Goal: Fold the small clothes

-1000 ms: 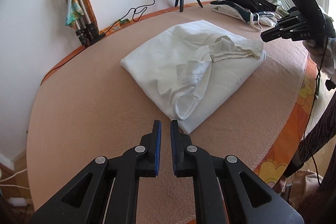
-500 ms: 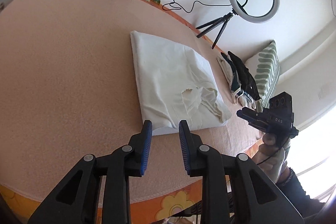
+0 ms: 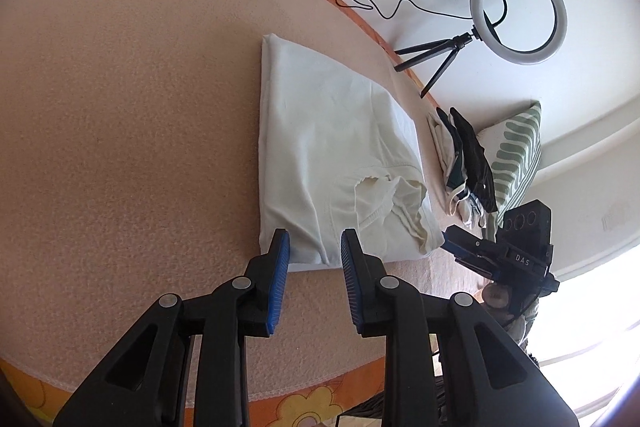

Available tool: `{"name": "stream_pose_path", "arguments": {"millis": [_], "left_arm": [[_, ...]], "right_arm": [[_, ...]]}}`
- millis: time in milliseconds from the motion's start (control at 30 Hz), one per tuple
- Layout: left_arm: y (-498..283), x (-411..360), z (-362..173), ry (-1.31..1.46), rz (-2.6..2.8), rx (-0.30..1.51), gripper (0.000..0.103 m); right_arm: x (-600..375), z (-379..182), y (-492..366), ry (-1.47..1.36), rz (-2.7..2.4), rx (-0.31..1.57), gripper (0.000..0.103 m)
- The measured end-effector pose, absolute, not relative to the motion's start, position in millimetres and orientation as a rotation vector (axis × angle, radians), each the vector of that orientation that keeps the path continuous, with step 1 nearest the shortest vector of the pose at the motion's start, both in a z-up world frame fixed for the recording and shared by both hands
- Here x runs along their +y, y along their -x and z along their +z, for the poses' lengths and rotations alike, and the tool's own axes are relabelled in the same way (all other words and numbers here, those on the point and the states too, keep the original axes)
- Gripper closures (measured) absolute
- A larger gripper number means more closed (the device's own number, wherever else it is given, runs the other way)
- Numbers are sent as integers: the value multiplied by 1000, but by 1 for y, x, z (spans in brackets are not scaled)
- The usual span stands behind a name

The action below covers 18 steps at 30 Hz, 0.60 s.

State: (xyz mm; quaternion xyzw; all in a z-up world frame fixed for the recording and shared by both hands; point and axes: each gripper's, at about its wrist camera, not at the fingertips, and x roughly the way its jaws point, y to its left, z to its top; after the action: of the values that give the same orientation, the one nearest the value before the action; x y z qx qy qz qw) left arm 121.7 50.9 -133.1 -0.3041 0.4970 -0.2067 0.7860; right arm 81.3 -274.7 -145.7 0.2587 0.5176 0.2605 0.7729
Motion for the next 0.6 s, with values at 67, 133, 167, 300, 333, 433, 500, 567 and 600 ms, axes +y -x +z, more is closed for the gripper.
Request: {"name": "stream_pose_path", "arguments": {"millis": [67,133,167,300,333,433,500,567,600], "left_arm": [[-122,49,-134,633,-432,1074,79],[-121,47,-134,589,-420,1070,82],[-120,46,-133,572,-416,1062,85],[-121,43,-132,519,-422,1028,99],[-121,43,-131,510,-419,1022,100],[-120,46,-124,496,-414,998,100],[-117,48,-117,482,-415,974,100],[-115,50,-115,439,-402,965,100],[-115,49,-117,413,-386,971,100]], "right_arm": [[-272,-146,-81,-552,565,1122,67],[-271,-146,-81,-544,561,1120,75],[-271,-146,-81,-542,563,1119,84],[-269,-144,-80,-524,557,1109,95],[-268,-142,-80,-517,553,1105,96],[-267,-132,-78,-510,555,1083,97],[-271,-122,-74,-530,568,1063,97],[-276,-112,-70,-556,583,1043,97],[-278,-110,-69,-550,584,1040,97]]}}
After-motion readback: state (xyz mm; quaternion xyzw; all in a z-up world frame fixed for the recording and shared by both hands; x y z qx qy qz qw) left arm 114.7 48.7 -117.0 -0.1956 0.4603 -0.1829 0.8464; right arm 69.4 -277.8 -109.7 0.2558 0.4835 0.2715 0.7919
